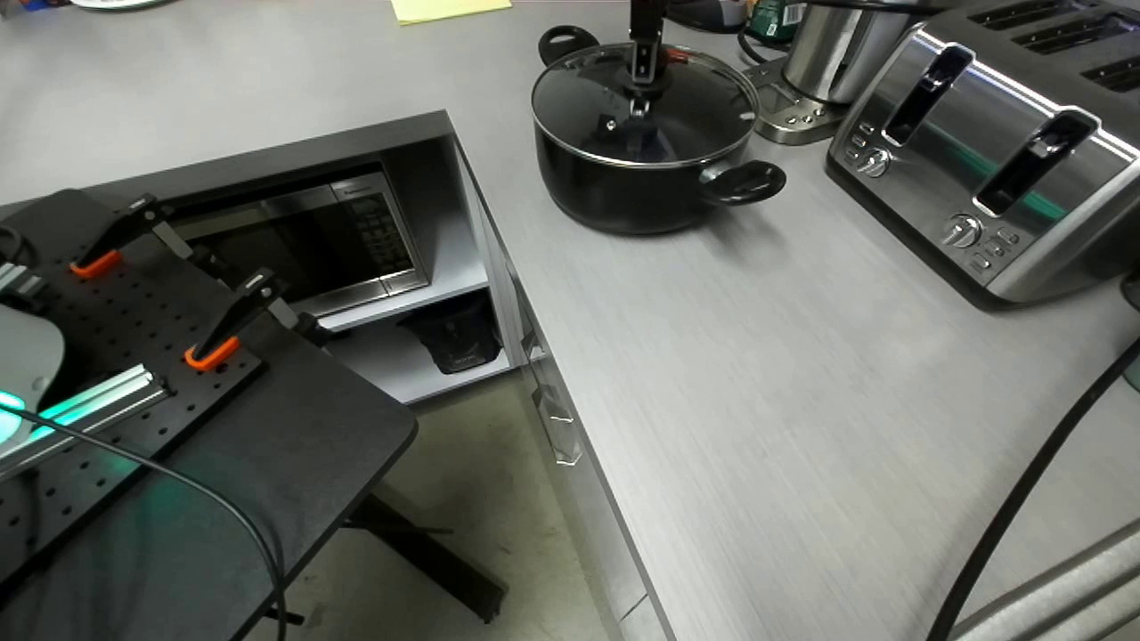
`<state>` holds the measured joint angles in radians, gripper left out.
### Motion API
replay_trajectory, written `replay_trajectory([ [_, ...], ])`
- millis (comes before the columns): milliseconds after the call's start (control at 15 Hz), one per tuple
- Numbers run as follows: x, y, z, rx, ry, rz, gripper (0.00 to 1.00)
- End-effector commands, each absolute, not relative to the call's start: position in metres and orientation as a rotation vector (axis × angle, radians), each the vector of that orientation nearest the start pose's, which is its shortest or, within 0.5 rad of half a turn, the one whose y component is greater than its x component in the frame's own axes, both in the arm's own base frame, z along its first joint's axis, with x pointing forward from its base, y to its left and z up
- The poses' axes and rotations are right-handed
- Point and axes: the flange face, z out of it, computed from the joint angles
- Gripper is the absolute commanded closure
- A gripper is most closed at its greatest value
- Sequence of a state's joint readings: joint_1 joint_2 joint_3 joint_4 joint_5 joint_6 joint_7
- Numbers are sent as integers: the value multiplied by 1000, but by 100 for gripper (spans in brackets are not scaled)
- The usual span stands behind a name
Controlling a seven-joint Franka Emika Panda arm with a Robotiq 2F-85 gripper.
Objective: Put the lid on the pot
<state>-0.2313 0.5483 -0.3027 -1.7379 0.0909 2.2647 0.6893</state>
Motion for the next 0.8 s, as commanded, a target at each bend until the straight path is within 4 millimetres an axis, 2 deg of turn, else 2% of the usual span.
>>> replay_trajectory([
  [0, 577, -317, 285, -2602, 1869, -42, 23],
  [267, 568, -307, 295, -2623, 1835, -87, 1],
  [733, 534, -260, 320, -2751, 1643, -185, 0],
])
